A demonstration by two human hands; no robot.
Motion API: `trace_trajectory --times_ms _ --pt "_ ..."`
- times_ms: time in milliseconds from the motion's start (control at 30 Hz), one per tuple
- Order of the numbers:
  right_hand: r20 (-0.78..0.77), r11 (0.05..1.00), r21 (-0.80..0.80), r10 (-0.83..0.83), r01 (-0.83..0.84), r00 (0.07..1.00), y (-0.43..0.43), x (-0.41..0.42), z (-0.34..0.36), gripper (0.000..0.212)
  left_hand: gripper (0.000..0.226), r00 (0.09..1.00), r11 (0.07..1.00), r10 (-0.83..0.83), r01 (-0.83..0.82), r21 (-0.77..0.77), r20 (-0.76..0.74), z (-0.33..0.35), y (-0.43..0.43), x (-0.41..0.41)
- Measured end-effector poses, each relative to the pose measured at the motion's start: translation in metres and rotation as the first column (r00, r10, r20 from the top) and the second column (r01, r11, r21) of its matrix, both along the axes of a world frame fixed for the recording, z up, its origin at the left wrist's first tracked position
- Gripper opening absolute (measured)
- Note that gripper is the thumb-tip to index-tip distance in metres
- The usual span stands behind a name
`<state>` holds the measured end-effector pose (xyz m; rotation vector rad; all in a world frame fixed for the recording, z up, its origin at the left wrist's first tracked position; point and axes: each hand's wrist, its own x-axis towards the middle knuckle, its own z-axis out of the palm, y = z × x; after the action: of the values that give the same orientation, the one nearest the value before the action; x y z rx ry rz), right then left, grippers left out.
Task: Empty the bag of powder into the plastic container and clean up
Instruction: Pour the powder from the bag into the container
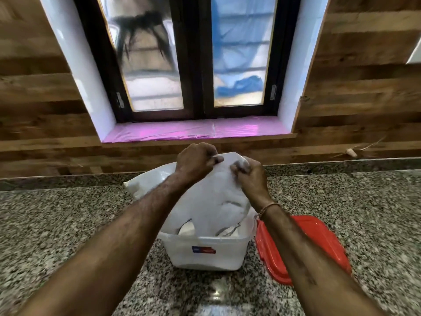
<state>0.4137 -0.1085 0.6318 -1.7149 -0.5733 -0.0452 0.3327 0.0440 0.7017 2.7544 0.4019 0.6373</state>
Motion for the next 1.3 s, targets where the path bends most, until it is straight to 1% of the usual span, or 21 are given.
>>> trace_trajectory --times_ms 67,133,167,200,267,300,333,400,500,567,633,733,833,900,967,1000,1033,1067,1100,1167,1300 --pt "-0.161 0.990 0.139 0.050 -0.027 0.986 -0.004 0.003 -0.012 0.021 0.034 0.994 0.998 0.057 -0.059 -0.009 -0.096 -0.003 0.020 -0.012" --pt "-0.200 0.991 0.129 0.070 -0.044 0.977 -0.007 0.001 -0.020 0.010 0.029 0.987 0.995 0.096 -0.096 0.007 -0.130 -0.009 0.036 -0.024" --pt "-0.129 1.000 0.018 0.016 -0.014 0.991 -0.007 -0.001 -0.019 0.010 0.024 0.988 0.994 0.107 -0.104 0.031 -0.110 -0.012 0.039 -0.027" --pt "0.039 0.988 -0.148 -0.047 0.052 0.998 -0.004 -0.002 -0.016 0.025 0.019 0.991 0.993 0.111 -0.107 0.059 -0.079 -0.014 0.037 -0.028" --pt "0.409 0.907 -0.364 -0.048 0.211 0.911 0.002 -0.004 -0.004 0.056 0.015 0.997 0.992 0.069 -0.067 0.111 -0.018 -0.013 0.026 -0.024" --pt "0.500 0.877 -0.420 0.009 0.233 0.866 0.005 -0.005 0.006 0.054 0.016 0.999 0.990 0.038 -0.038 0.134 0.001 -0.012 0.021 -0.021" --pt "0.537 0.860 -0.455 0.057 0.232 0.842 0.007 -0.007 0.017 0.038 0.018 1.000 0.988 0.018 -0.018 0.150 0.004 -0.009 0.018 -0.020" --pt "0.483 0.858 -0.472 0.060 0.202 0.874 0.008 0.000 0.026 0.005 0.026 0.999 0.990 0.025 -0.019 0.141 -0.047 -0.003 0.021 -0.023" --pt "0.277 0.896 -0.420 -0.024 0.144 0.960 0.002 0.014 0.025 0.014 0.049 0.982 0.991 0.097 -0.081 0.105 -0.164 0.001 0.048 -0.041" --pt "0.231 0.898 -0.430 0.013 0.090 0.973 0.002 0.021 0.023 0.010 0.037 0.983 0.990 0.129 -0.120 0.078 -0.127 0.000 0.065 -0.054" --pt "0.248 0.870 -0.492 0.135 0.004 0.959 0.011 0.017 0.028 0.005 0.020 0.988 0.988 0.132 -0.125 0.086 -0.075 -0.003 0.066 -0.058" --pt "0.307 0.804 -0.589 0.315 -0.081 0.898 0.034 -0.003 0.042 0.029 0.013 0.999 0.991 0.043 -0.046 0.129 0.024 -0.002 0.044 -0.050" --pt "0.365 0.836 -0.548 0.262 -0.022 0.893 0.047 -0.005 0.040 0.012 0.020 0.993 0.979 0.032 -0.054 0.197 0.111 0.003 0.038 -0.046" --pt "0.327 0.868 -0.495 0.215 -0.027 0.920 0.042 0.008 0.036 0.009 0.030 0.985 0.983 0.113 -0.130 0.128 0.133 0.007 0.051 -0.053" --pt "0.254 0.891 -0.448 0.209 -0.077 0.944 0.034 0.018 0.034 0.015 0.048 0.985 0.983 0.139 -0.124 -0.138 0.102 0.004 0.066 -0.065" --pt "0.226 0.903 -0.416 0.215 -0.105 0.950 0.031 0.020 0.035 0.020 0.058 0.989 0.929 0.111 -0.067 -0.365 0.102 0.000 0.068 -0.072" --pt "0.197 0.915 -0.381 0.217 -0.129 0.956 0.029 0.020 0.035 0.025 0.068 0.990 0.811 0.067 0.017 -0.585 0.122 -0.006 0.066 -0.078" --pt "0.169 0.927 -0.344 0.217 -0.148 0.961 0.028 0.022 0.035 0.029 0.074 0.989 0.692 0.028 0.084 -0.717 0.144 -0.014 0.063 -0.083" --pt "0.149 0.936 -0.313 0.217 -0.162 0.965 0.027 0.025 0.034 0.030 0.073 0.988 0.628 -0.006 0.123 -0.769 0.154 -0.024 0.060 -0.086" --pt "0.113 0.941 -0.277 0.232 -0.194 0.966 0.025 0.030 0.034 0.026 0.059 0.992 0.620 -0.049 0.119 -0.775 0.114 -0.050 0.056 -0.087" --pt "0.085 0.936 -0.267 0.261 -0.230 0.962 0.021 0.036 0.033 0.025 0.029 0.994 0.766 0.081 -0.016 -0.643 0.071 -0.083 0.056 -0.091"
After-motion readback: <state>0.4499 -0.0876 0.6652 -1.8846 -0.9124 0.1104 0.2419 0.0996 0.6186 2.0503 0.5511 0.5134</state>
